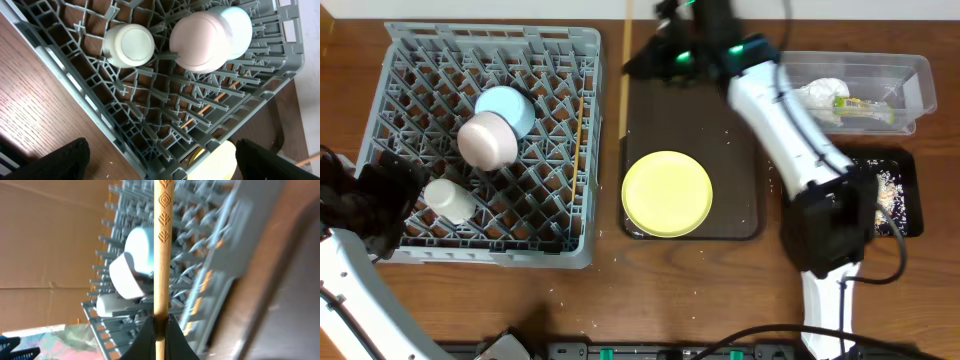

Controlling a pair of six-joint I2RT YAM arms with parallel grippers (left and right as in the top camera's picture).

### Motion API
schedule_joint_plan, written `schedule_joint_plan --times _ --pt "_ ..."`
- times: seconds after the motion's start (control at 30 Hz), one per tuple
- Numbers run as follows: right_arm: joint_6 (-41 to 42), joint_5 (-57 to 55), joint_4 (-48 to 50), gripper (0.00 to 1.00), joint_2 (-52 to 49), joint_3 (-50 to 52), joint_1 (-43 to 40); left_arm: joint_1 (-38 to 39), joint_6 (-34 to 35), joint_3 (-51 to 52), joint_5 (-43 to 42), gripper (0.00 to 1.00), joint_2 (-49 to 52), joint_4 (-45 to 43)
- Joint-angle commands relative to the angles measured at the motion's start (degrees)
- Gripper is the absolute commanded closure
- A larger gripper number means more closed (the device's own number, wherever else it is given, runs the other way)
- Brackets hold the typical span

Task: Sort waste into correct bins and load items into the dishwasher

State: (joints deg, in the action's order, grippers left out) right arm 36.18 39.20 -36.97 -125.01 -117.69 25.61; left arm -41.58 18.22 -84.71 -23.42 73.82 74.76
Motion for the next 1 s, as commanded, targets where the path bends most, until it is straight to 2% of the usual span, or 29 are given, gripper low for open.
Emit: schedule_joint_plan --times 0.0,0.1,0.23,0.4,0.47,0.53,0.57,0.63,0.8,0.97 --pt "9.6 -8.7 -0.2 0.99 0.2 -0.3 5.5 -0.3 0.1 -0.8 0.3 0.06 0.0 0.2" --pt "13.2 -17.4 0.1 0.99 0.2 -0.3 9.9 -0.3 0.1 -0.8 0.3 0.06 0.0 0.2" --pt "15.6 -25.6 0.2 0.89 0.2 -0.3 13.2 -0.3 0.1 -0.8 0.3 0.06 0.0 0.2" --pt "15.6 -27.1 0.1 0.89 -0.3 -0.3 13.8 -0.3 0.1 -0.8 0.3 0.06 0.0 0.2" --pt "15.4 -26.9 0.0 0.85 -0.8 -0.3 13.7 -0.3 0.1 -0.8 0.3 0.06 0.0 0.2" --pt "12.9 -26.5 -0.1 0.69 -1.1 -0.3 13.5 -0.3 0.1 -0.8 0.3 0.06 0.0 0.2" --pt "10.7 -26.1 0.0 0.57 -1.1 -0.3 13.4 -0.3 0.1 -0.8 0.3 0.06 0.0 0.2" --pt "7.0 -25.1 0.0 0.44 -0.8 -0.5 12.9 -0.3 0.1 -0.8 0.3 0.06 0.0 0.2" --pt "2.3 -23.0 -0.9 0.33 1.8 -0.6 9.5 -0.3 0.1 -0.8 0.3 0.06 0.0 0.2" --pt "-2.2 -23.0 -4.8 0.17 6.4 -0.6 2.1 -0.3 0.1 -0.8 0.3 0.06 0.0 0.2"
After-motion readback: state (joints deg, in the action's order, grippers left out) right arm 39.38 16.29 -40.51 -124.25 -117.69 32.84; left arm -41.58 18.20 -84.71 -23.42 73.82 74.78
